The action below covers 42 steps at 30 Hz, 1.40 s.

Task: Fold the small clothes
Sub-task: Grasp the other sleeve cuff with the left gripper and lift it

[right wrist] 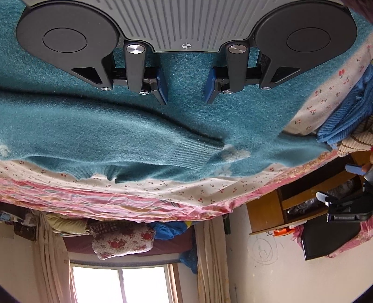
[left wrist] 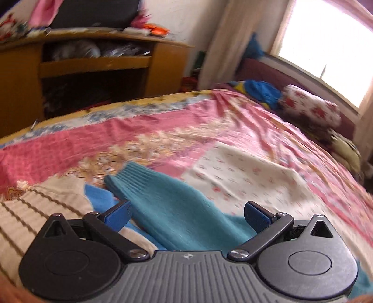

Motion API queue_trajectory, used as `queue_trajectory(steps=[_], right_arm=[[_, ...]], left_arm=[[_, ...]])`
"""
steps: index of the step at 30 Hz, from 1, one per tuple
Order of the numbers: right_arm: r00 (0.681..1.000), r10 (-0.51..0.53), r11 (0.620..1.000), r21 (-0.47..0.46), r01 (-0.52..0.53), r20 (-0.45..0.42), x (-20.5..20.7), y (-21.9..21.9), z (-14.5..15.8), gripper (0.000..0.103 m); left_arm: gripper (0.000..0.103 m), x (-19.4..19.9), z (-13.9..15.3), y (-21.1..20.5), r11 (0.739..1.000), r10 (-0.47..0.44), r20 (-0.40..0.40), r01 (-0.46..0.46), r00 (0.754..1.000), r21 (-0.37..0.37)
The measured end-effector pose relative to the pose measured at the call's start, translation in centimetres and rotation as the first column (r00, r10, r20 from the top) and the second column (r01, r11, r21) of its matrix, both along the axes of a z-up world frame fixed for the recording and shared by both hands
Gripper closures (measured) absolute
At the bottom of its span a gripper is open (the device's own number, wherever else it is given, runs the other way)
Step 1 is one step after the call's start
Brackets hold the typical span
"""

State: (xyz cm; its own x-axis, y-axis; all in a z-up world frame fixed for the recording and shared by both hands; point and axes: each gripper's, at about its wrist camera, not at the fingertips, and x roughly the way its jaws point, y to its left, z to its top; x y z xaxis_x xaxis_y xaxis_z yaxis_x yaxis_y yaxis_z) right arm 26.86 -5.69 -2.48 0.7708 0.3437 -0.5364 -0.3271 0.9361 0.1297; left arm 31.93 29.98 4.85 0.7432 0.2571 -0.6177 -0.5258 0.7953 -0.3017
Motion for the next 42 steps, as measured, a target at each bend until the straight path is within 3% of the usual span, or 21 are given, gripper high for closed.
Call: queue_trajectory(steps=[3, 5, 7, 9, 13, 17, 21, 26, 29, 33, 35, 40, 42], right_arm=[[1.000, 0.001, 1.000, 0.015, -0.001, -0.003, 0.0, -0.2, -0.1, 0.068], [1.000, 0.002, 1.000, 0.017, -0.002, -0.002, 0.0, -0.3, -0.1, 0.069], [1.000, 0.002, 1.000, 0.020, -0.002, -0.003, 0.1, -0.3, -0.2, 0.068], [1.000, 0.003, 1.000, 0.026, -0.003, -0.005, 0.1, -0.4, -0.2, 0.068], [1.000, 0.003, 1.000, 0.030, -0.003, -0.006, 0.1, -0.4, -0.2, 0.068], [1.000, 0.003, 1.000, 0.031, -0.003, -0.006, 0.1, -0.4, -0.2, 0.068], [1.000, 0.003, 1.000, 0.031, -0.003, -0.006, 0.1, -0.4, -0.2, 0.068], [1.000, 0.004, 0.999, 0.032, -0.003, -0.006, 0.2, -0.4, -0.2, 0.068], [1.000, 0.003, 0.999, 0.033, -0.003, -0.006, 0.1, -0.4, -0.2, 0.068], [1.000, 0.003, 0.999, 0.036, -0.003, -0.006, 0.1, -0.4, -0.2, 0.068], [1.000, 0.003, 0.999, 0.038, -0.003, -0.006, 0.1, -0.4, -0.2, 0.068], [1.000, 0.001, 0.999, 0.047, -0.001, -0.007, 0.1, -0.5, -0.2, 0.068], [1.000, 0.000, 0.999, 0.049, 0.000, -0.007, 0.1, -0.4, -0.2, 0.068]], left_arm=[[0.003, 1.0, -1.2, 2.2, 0.997, 0.051, -0.037, -0.053, 0.998, -0.059], [0.012, 1.6, -2.1, 3.6, 0.989, 0.072, -0.057, -0.078, 0.996, -0.122], [0.030, 2.3, -3.0, 4.8, 0.973, 0.089, -0.075, -0.103, 0.993, -0.206], [0.034, 2.8, -3.3, 5.4, 0.963, 0.099, -0.085, -0.117, 0.991, -0.243], [0.034, 3.6, -3.3, 5.5, 0.971, 0.106, -0.118, -0.129, 0.987, -0.203], [0.034, 3.1, -5.1, 5.9, 0.956, 0.112, -0.156, -0.150, 0.981, -0.253], [0.033, 3.1, -5.7, 6.0, 0.951, 0.138, -0.149, -0.173, 0.979, -0.256], [0.025, 4.6, -6.3, 4.9, 0.965, 0.120, -0.170, -0.155, 0.978, -0.210], [0.024, 5.7, -6.9, 5.3, 0.959, 0.119, -0.209, -0.167, 0.971, -0.231], [0.024, 5.9, -7.0, 5.8, 0.943, 0.150, -0.198, -0.201, 0.969, -0.264], [0.029, 5.6, -6.9, 5.9, 0.937, 0.168, -0.188, -0.216, 0.968, -0.274], [0.073, 4.5, -6.7, 6.5, 0.914, 0.182, -0.129, -0.216, 0.975, -0.344], [0.083, 4.0, -6.6, 6.8, 0.900, 0.176, -0.077, -0.192, 0.981, -0.391]])
